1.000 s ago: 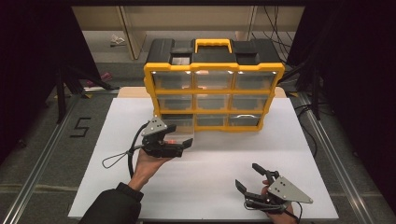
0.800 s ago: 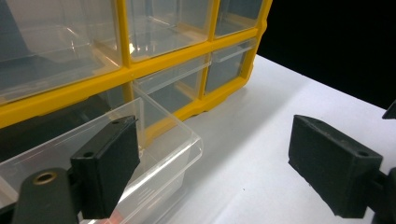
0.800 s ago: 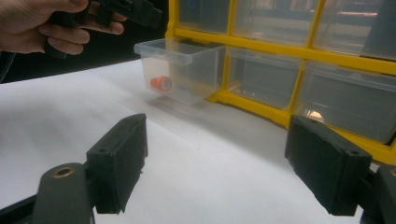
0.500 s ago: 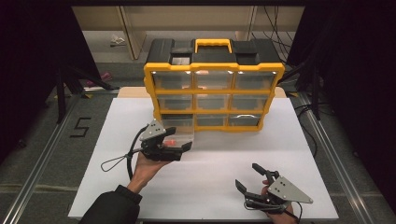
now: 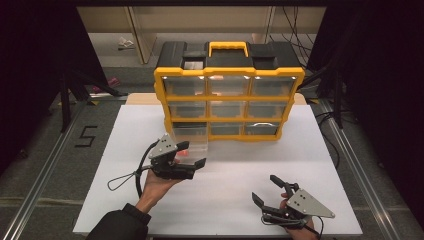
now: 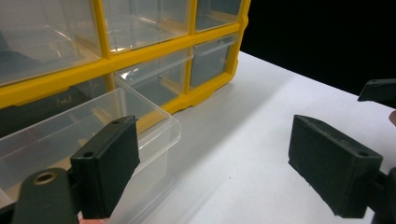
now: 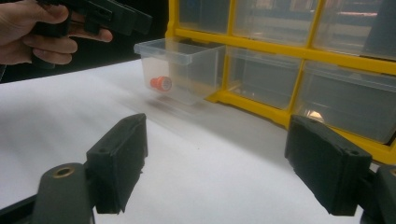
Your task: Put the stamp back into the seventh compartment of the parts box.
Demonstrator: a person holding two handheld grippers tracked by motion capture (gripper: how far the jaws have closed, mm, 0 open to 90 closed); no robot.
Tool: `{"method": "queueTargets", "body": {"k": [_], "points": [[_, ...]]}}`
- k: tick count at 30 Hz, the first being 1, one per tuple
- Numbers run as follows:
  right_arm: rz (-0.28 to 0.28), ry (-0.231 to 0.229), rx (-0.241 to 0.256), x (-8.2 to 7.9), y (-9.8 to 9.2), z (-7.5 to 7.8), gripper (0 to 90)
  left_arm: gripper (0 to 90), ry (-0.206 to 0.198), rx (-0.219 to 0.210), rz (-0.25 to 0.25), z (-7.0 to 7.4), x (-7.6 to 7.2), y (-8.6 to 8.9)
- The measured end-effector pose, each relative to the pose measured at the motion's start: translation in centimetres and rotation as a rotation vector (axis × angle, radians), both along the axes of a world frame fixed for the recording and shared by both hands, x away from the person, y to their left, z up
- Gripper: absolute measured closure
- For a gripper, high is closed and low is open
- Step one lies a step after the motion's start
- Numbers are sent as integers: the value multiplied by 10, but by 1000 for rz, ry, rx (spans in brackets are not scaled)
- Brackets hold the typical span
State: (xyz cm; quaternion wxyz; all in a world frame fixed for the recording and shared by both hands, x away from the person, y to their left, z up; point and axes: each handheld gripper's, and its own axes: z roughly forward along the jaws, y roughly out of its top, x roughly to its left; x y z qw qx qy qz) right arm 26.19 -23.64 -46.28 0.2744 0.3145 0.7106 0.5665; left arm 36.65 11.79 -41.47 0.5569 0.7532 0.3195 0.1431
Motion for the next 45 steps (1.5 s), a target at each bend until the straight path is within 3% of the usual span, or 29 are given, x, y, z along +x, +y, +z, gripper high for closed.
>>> {"method": "queueTargets", "body": {"k": [45], "points": [[2, -2, 1, 0, 0, 0, 219, 157, -52, -79, -66, -23, -34, 11]]}}
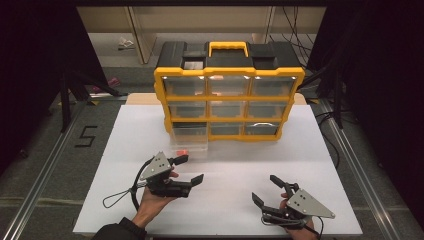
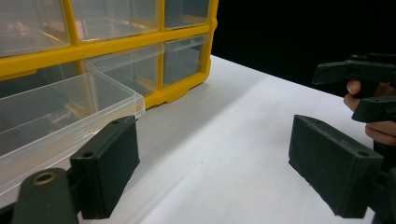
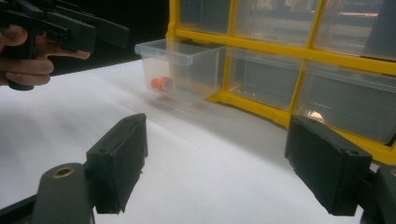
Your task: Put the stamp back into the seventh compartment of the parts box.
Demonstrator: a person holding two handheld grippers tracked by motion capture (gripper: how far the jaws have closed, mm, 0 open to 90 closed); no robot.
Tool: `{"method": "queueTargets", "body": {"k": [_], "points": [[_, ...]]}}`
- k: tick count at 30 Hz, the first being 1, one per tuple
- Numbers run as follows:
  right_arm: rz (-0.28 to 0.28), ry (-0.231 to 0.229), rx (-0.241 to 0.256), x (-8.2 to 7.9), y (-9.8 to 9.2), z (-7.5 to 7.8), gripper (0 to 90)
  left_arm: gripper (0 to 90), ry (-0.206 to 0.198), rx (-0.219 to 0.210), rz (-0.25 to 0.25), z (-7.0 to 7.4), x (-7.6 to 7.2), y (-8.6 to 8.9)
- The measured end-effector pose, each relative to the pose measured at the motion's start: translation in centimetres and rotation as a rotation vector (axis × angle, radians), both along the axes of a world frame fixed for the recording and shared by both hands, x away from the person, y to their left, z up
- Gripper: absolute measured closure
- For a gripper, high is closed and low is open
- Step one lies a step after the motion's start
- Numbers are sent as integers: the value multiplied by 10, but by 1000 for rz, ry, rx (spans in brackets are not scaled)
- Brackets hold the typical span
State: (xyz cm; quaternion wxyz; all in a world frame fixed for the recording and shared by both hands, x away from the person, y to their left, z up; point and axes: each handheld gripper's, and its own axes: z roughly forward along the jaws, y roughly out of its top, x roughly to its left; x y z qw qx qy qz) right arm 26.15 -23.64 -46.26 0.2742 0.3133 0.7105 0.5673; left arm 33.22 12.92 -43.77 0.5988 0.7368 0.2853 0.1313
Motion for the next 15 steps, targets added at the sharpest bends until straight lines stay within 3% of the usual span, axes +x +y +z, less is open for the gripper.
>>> {"method": "queueTargets", "body": {"k": [15], "points": [[0, 4, 6, 0, 0, 0, 218, 157, -24, 6, 8, -9, -11, 8]]}}
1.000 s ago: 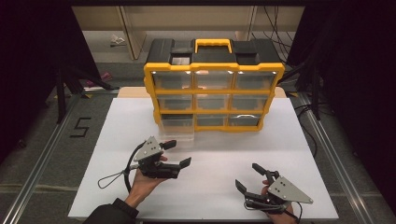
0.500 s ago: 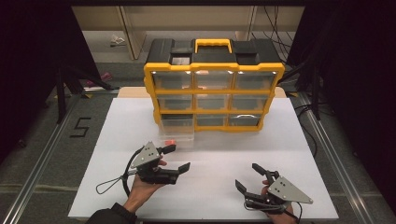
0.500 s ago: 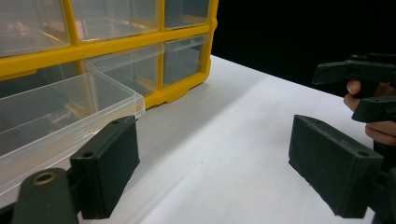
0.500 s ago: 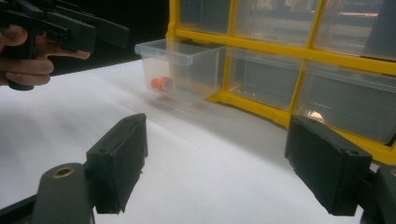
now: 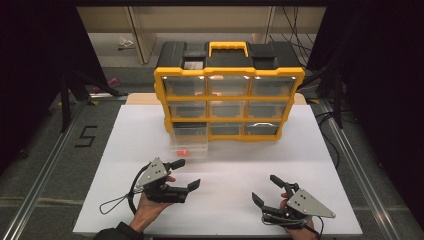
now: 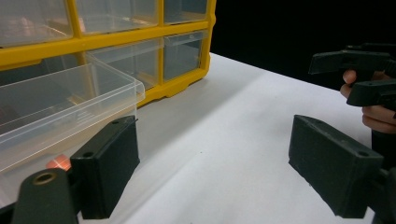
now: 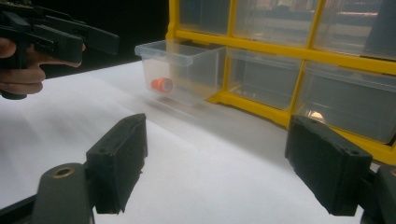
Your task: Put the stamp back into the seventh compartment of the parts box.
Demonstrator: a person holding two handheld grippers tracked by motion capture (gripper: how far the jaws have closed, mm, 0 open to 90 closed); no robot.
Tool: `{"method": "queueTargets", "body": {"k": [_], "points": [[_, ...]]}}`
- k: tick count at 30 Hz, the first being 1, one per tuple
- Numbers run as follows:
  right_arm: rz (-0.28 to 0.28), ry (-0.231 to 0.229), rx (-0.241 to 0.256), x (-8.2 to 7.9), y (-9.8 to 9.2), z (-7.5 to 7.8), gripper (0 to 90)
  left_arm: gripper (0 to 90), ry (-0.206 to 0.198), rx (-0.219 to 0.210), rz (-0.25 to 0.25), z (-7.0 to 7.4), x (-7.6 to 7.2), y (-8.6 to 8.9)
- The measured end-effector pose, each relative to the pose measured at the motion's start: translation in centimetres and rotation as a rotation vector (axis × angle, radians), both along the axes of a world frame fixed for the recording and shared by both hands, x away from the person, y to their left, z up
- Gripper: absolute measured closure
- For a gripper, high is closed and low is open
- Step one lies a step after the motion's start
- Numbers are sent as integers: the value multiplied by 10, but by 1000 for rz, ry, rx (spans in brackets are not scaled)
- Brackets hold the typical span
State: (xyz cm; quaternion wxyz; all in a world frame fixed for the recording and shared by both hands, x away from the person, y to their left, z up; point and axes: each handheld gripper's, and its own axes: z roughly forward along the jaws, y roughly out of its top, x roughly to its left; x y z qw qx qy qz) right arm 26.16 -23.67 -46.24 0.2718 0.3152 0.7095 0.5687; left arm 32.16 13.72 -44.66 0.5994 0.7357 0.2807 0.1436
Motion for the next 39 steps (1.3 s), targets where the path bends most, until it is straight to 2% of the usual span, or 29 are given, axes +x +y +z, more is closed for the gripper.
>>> {"method": "queueTargets", "body": {"k": [23, 27, 39], "points": [[1, 1, 4, 0, 0, 0, 218, 156, -21, -27, 26, -11, -20, 10], [1, 2, 6, 0, 0, 0, 218, 156, -20, -42, 36, -11, -20, 12], [0, 1, 6, 0, 0, 0, 218, 156, -18, -37, 26, -12, -21, 9]]}}
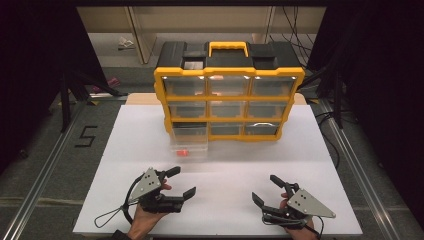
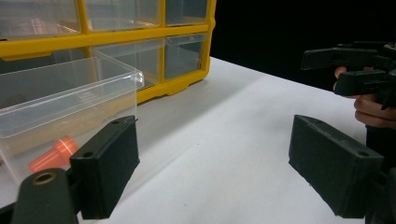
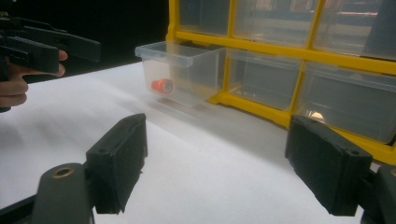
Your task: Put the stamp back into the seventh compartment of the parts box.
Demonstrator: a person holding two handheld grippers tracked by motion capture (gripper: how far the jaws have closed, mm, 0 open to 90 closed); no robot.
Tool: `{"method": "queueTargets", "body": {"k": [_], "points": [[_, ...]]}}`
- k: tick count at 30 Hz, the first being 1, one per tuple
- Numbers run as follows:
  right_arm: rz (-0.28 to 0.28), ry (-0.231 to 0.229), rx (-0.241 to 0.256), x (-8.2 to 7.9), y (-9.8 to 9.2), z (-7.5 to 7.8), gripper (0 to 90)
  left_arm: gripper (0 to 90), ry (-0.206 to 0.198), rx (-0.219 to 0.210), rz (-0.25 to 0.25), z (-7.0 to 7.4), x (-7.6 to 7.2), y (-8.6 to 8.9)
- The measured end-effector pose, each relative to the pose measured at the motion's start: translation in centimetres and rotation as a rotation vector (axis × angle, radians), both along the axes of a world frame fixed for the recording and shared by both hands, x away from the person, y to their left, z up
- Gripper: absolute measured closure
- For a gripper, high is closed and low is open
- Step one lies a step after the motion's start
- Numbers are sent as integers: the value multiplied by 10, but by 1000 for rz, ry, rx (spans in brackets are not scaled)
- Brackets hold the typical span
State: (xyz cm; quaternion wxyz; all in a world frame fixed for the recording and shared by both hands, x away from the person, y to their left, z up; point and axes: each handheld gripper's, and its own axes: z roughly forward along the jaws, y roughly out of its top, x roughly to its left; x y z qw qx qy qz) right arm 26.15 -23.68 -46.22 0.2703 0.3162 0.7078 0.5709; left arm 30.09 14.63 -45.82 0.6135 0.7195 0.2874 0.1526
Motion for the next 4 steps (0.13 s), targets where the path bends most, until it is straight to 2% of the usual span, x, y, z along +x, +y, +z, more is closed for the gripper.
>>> {"method": "queueTargets", "body": {"k": [4], "points": [[0, 0, 0, 0, 0, 0, 218, 156, -1, 3, -2, 0, 0, 0]]}}
